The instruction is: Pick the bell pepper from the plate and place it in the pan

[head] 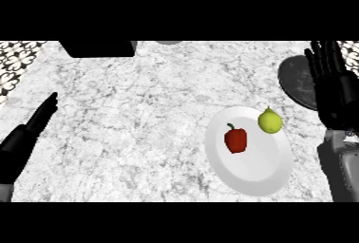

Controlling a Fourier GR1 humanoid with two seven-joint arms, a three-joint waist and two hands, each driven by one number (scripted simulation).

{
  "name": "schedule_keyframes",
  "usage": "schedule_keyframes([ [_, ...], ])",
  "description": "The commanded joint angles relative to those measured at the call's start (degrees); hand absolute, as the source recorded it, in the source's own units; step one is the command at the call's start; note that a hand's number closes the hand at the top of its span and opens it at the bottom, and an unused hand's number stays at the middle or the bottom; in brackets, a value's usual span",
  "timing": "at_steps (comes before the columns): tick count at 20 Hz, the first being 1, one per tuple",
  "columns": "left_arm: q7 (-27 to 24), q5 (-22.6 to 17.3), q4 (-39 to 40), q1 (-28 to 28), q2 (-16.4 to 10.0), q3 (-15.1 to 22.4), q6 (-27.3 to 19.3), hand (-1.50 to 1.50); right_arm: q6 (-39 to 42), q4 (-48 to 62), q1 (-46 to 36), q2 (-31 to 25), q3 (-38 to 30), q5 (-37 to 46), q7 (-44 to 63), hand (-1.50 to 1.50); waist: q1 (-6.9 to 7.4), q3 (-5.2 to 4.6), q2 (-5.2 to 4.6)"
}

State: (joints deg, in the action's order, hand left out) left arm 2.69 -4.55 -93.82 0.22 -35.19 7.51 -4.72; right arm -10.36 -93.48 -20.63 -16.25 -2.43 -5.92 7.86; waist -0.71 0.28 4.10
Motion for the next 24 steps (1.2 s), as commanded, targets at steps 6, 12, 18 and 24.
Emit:
schedule_keyframes([
  [6,3.80,-8.78,-0.11,-5.70,13.70,-2.68,-7.18,0.00,20.41,3.15,-9.60,0.01,3.90,-14.23,-4.29,1.50,3.30,-0.22,-4.91],
  [12,7.37,-11.38,1.90,-7.58,15.64,-4.48,-8.15,0.00,22.68,2.29,10.84,-14.42,3.82,5.23,-22.39,-1.50,-0.61,-0.20,-4.11],
  [18,8.96,-11.11,1.84,-8.08,16.83,-3.72,-7.61,0.00,26.93,8.43,9.14,-23.79,0.04,11.08,-28.78,-1.50,0.83,-0.26,-4.14],
  [24,8.18,-10.05,3.48,-8.90,17.06,-4.99,-6.46,0.00,30.18,5.58,2.04,-24.45,3.41,15.77,-22.46,-1.50,1.17,-0.30,-4.12],
])
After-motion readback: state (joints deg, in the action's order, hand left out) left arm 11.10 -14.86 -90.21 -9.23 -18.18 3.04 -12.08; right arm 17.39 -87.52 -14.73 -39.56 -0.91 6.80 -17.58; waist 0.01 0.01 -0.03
